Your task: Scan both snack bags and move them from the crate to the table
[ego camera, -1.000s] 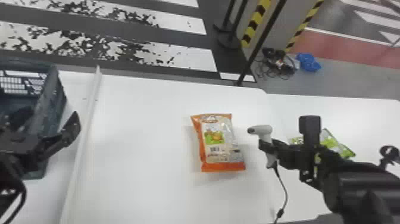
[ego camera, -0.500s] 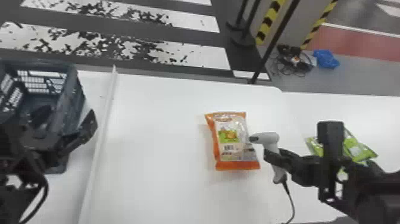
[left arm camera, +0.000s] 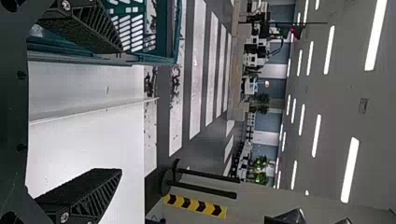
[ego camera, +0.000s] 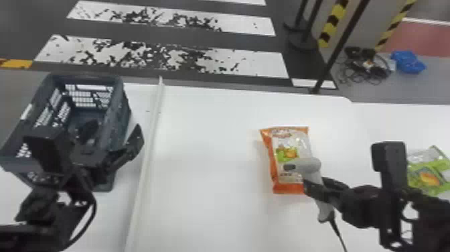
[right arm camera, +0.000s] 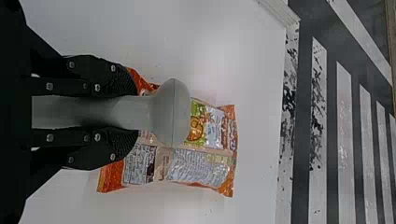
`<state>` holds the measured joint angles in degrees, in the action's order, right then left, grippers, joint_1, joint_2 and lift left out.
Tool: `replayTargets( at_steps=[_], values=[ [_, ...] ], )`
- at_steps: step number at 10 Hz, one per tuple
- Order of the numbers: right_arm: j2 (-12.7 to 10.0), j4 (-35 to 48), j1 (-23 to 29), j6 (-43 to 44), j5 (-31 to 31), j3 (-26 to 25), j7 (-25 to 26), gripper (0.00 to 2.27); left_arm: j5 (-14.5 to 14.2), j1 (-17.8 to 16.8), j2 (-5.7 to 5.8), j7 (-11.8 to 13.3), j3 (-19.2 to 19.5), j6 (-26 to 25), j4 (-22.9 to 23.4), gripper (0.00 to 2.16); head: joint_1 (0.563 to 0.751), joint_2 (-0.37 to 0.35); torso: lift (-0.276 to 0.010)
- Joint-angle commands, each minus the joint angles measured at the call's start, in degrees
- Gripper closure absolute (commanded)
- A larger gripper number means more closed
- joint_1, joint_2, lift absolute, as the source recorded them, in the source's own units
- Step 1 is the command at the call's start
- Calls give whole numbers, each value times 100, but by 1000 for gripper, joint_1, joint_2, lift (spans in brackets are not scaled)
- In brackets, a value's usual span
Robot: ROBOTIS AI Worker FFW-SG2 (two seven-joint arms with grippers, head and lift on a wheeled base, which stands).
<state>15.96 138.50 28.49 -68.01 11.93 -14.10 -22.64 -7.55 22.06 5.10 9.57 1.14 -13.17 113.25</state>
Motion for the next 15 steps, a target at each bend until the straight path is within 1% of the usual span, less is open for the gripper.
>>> replayTargets(
  at_steps=[1,2,3,5,9,11,12,13,14,15],
  values=[
    [4,-7,-63,-33,-182,267,14,2253,-1,0,-1,1,0,38,-13,87,695,-98,-88],
    [4,-130,-168,-86,-349,452,49,2253,-9,0,-1,1,0,38,-22,87,695,-82,-88],
    [13,-209,-230,-86,-384,505,76,2253,-9,0,-1,1,0,38,-22,87,695,-73,-88],
    [13,-324,-291,-86,-419,531,93,2253,-9,9,-1,1,0,56,-40,87,695,-69,-88],
    [4,-253,-291,-68,-437,469,102,2253,-9,18,-1,1,0,56,-22,87,695,-71,-88],
    [-14,-236,-291,-33,-217,-23,120,2253,-9,35,-1,1,0,56,-13,87,695,-81,-88],
    [-14,-315,-326,2,-147,-339,155,2253,-9,35,-1,1,0,56,-13,87,695,-101,-88],
    [-40,-596,-370,354,-41,-638,164,2253,-9,35,-1,1,-9,56,-13,87,695,-127,-88],
    [-22,-983,-511,512,64,-884,155,2253,-9,26,-1,10,-26,56,-13,87,695,-162,-88],
    [39,-1475,-660,864,64,-990,146,2253,-9,26,-1,10,-35,56,-4,87,695,-199,-88]
  ],
)
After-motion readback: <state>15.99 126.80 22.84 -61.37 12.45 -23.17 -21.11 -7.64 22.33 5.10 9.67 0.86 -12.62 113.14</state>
